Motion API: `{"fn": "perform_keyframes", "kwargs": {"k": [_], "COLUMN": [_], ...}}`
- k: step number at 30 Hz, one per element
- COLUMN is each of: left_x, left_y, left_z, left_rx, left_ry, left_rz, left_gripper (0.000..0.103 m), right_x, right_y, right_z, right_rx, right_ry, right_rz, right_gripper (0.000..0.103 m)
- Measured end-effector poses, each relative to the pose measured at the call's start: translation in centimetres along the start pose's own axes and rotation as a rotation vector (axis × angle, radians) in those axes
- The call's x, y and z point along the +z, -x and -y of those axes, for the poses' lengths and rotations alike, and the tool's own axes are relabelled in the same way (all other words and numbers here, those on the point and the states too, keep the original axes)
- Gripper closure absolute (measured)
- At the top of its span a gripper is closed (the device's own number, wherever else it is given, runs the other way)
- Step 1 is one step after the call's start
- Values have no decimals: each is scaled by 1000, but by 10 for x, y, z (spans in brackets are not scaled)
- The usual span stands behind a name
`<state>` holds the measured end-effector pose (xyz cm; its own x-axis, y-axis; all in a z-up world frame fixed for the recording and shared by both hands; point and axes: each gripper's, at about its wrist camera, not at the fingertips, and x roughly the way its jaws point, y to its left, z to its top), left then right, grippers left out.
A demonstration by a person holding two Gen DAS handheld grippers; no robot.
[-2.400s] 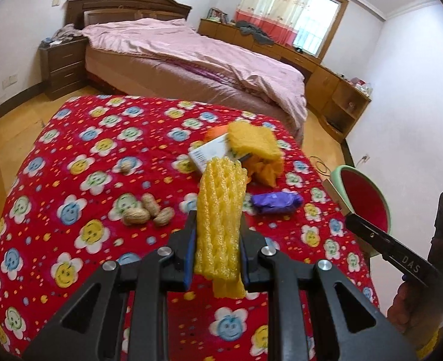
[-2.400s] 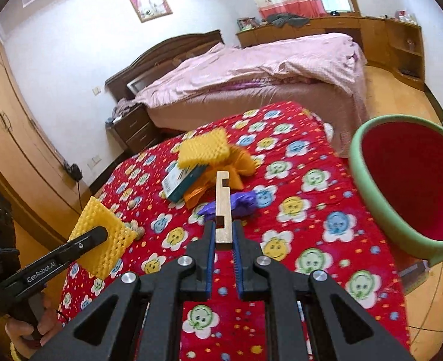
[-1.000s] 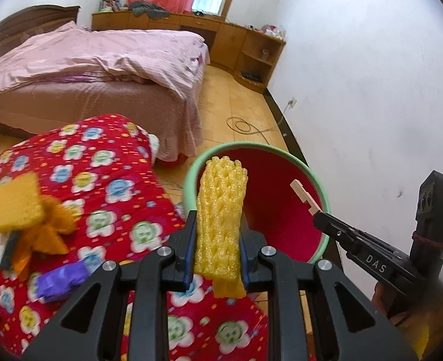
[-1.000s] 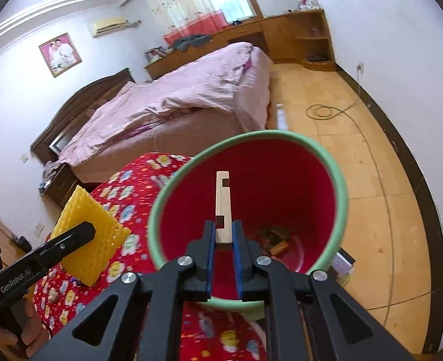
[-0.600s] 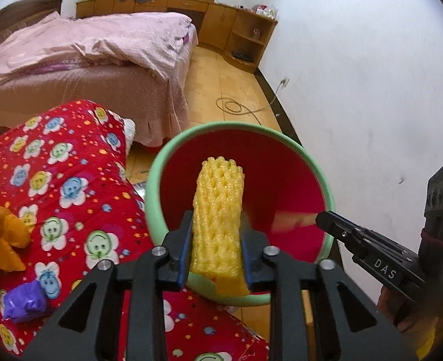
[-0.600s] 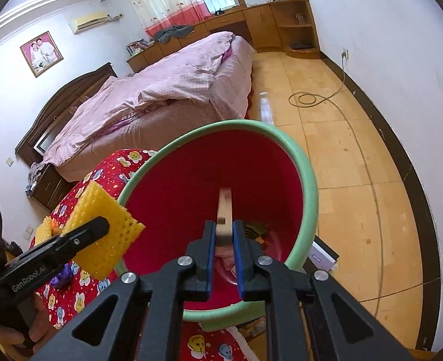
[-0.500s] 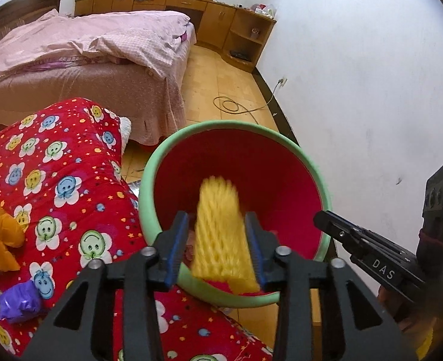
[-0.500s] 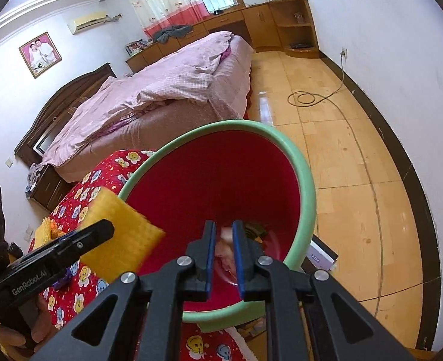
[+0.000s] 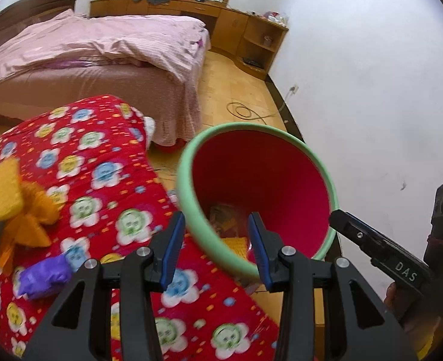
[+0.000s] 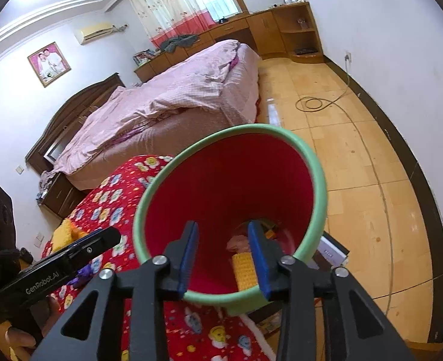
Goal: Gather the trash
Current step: 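Carry the net and wooden stick over the red bucket and open both tools, then grasp the purple wrapped packet with the left tool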
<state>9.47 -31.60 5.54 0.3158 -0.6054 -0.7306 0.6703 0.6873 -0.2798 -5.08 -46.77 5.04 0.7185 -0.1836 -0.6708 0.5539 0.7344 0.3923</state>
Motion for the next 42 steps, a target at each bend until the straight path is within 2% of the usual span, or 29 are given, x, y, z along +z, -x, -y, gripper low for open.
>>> {"fn": "perform_keyframes", "kwargs": {"k": [6,11,15,20,25,34,38,42], "left_x": [-15,-29,-40,-51,-55,-55,-57,-60], "left_y": [26,39,45,49,42,17,9,12], "left_z": [-33,-61,-79,-101,-115,-128,-136,-136], "left_rx": [77,144,191,245,310,405,394,403], "left_ry": [63,120,155,215,250,262,276,285], "left_rz": [34,39,34,32,31,20,-5,21], "left_gripper": [50,43,33,32,20,20,20,23], "right_x": [-15,-25,-35,-45,-52,-53,-50,-48], "right_y": [5,1,-1,-4,-11,-23,-25,-29], "right_z": [-16,-32,-45,-59,-70,-70,-69,-70], "right_rx": [28,47,58,66,64,71,79,93], "right_ry": [3,18,35,55,75,84,83,88], "right_rz": [2,-21,-23,-31,-43,-71,-74,-74], "right_gripper": [47,43,39,33,32,32,32,32]}}
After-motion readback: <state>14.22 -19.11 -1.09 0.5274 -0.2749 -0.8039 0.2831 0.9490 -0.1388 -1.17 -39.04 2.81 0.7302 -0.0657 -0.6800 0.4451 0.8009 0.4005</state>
